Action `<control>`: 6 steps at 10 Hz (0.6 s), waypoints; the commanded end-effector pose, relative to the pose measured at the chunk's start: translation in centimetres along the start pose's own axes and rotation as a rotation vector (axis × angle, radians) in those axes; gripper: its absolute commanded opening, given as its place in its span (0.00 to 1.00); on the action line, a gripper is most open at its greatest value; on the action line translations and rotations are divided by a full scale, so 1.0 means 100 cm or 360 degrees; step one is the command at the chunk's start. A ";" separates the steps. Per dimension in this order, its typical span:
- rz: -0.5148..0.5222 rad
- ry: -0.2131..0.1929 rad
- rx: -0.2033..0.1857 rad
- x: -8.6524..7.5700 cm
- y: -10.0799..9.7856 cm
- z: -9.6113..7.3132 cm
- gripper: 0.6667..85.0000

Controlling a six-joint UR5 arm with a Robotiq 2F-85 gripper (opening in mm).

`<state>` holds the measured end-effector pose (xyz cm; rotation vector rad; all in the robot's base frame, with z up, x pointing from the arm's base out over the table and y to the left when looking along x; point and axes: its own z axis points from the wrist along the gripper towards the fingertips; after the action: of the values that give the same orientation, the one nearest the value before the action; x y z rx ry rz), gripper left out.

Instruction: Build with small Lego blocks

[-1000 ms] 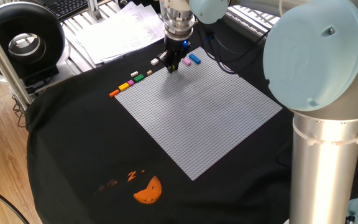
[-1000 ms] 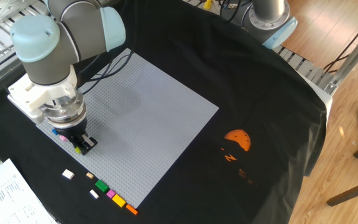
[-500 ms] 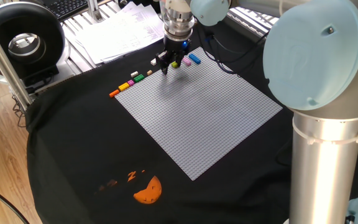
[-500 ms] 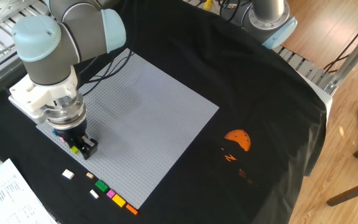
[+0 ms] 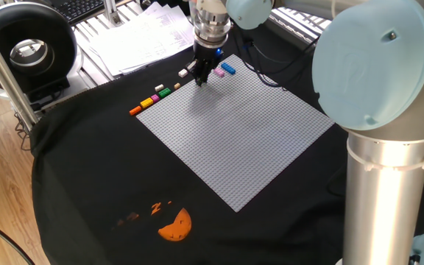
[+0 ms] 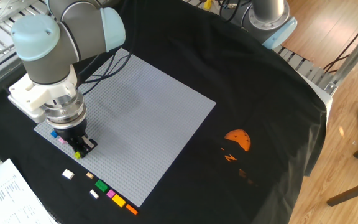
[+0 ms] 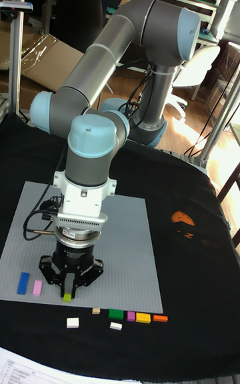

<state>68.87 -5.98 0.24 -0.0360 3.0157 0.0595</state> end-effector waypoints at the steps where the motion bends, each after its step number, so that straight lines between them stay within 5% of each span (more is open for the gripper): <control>1: 0.0029 0.0028 0.0005 0.003 -0.001 -0.008 0.02; 6: -0.0010 -0.0006 0.0005 -0.002 -0.002 -0.004 0.24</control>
<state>68.78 -6.26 0.53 -0.0424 3.0208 0.0421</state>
